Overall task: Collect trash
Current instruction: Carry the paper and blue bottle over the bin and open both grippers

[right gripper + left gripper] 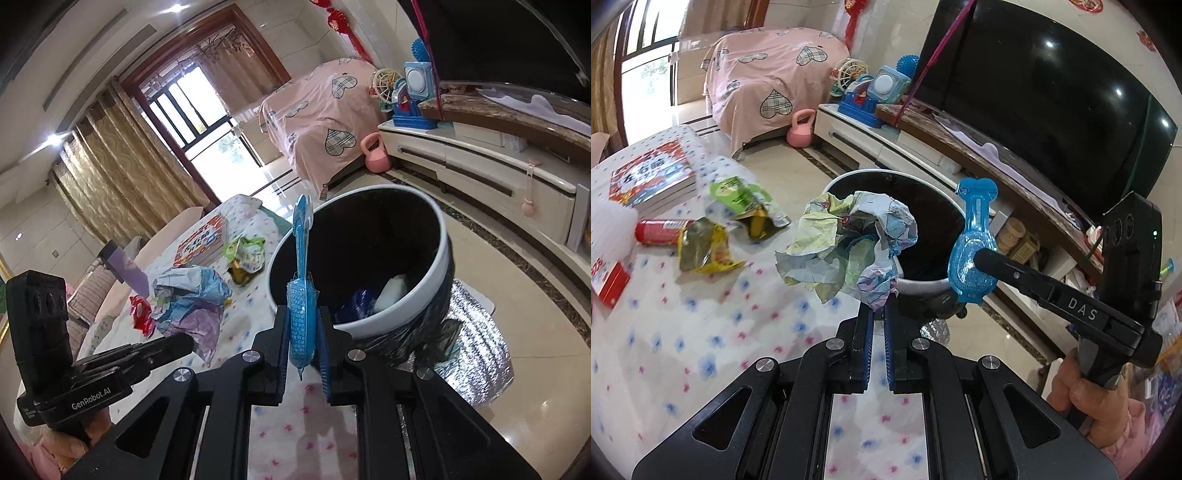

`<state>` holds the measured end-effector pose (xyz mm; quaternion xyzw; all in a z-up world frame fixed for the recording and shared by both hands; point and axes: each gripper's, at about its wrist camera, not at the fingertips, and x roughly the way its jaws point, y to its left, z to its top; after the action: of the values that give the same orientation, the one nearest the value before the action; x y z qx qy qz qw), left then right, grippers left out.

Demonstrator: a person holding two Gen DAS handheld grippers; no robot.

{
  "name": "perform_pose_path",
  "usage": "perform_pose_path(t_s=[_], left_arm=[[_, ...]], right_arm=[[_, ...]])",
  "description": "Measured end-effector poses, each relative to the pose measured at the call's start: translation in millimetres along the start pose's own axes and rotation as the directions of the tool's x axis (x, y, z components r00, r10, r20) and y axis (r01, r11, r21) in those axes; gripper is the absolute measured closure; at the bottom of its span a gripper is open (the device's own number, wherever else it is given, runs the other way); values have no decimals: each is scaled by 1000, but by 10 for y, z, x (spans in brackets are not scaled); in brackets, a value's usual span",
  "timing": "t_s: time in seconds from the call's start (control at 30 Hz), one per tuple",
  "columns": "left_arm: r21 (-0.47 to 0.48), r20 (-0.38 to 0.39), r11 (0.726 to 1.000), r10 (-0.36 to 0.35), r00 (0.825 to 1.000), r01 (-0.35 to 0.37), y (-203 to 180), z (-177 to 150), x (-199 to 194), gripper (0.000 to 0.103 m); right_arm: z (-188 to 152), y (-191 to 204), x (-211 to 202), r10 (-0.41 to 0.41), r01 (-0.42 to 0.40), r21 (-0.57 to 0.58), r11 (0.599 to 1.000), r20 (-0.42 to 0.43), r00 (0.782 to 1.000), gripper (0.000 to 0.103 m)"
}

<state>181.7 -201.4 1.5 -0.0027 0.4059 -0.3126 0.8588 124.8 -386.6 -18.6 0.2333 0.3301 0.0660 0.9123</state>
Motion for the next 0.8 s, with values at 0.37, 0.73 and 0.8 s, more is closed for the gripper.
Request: perform_pose_path(t_s=[0.37,0.73,0.8], left_arm=[[48,-17,999,3,1000,-2,-154,292,257,98],[63,-54,998,10,999,-7,-188,517,570,98],[60,-62,998,9,998,-6,-193,532,615,98]], right_arm=[[250,-107,53,-41,42,-8,999,22,999,89],[458,-220,221,-68,69,-19,997,11,998,89],[472,-241,255,-73,73,-21,997,5,997,89]])
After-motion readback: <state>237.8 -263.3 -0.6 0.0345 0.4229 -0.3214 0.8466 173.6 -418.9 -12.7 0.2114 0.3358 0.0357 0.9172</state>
